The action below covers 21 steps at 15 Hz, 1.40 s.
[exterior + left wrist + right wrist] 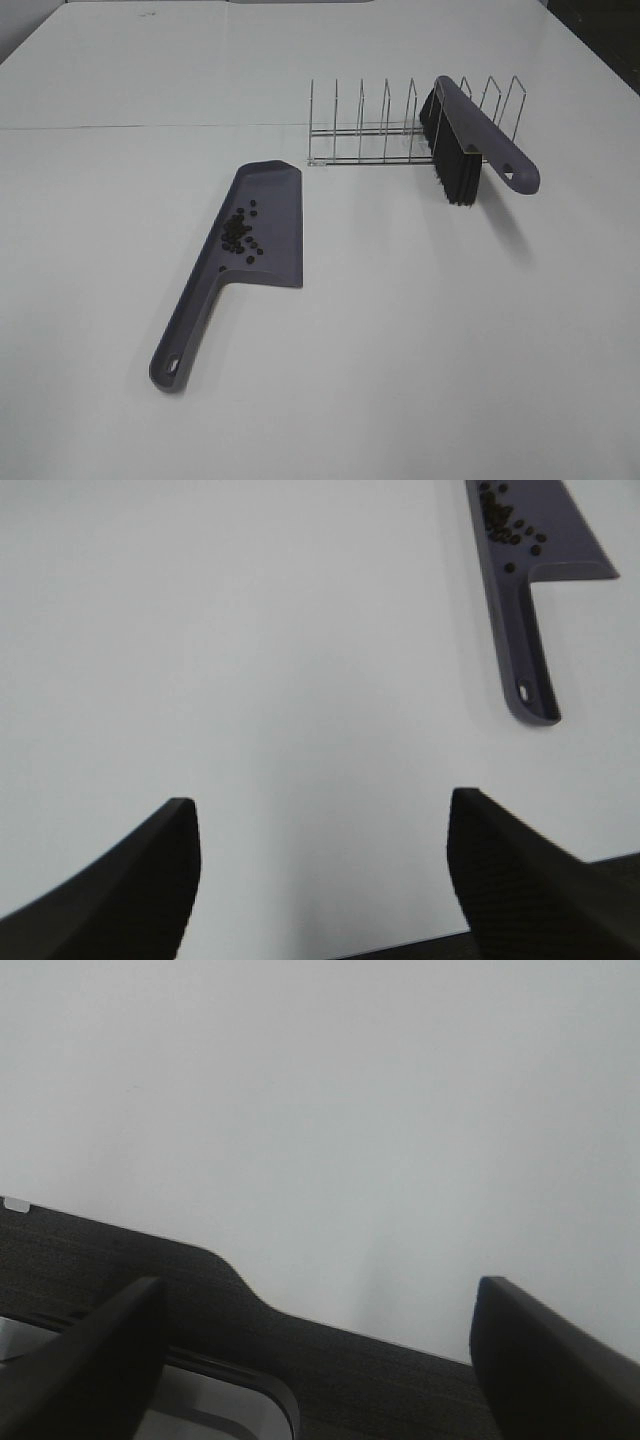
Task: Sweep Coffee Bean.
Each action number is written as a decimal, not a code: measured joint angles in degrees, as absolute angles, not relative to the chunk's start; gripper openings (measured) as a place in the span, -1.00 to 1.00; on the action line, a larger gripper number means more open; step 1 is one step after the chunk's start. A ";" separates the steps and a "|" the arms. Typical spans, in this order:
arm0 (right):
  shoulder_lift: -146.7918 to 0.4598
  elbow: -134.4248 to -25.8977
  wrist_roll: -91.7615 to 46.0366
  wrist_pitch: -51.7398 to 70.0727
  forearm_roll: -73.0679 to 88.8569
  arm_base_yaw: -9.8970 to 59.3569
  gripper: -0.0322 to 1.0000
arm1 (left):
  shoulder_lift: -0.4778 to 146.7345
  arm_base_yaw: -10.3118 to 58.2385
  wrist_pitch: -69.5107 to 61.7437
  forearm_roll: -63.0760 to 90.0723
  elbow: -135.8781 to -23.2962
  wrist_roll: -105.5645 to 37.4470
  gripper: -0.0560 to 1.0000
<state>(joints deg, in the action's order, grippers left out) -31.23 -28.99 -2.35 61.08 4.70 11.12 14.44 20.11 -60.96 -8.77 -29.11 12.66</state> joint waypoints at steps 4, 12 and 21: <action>-31.23 -28.99 -2.35 61.08 4.70 11.12 0.47 | 12.20 20.11 -60.79 -4.41 -28.99 7.51 0.36; -31.23 -28.99 -2.35 61.08 4.70 11.12 0.47 | 12.15 20.11 -60.79 -3.55 -28.99 7.05 0.36; -8.94 -28.93 -2.35 60.85 4.93 -0.06 0.47 | 9.91 4.76 -60.62 -3.50 -28.99 7.05 0.36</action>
<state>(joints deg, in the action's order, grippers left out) -8.94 -28.93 -2.35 60.85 4.93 -0.06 9.91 4.76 -60.62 -3.50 -28.99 7.05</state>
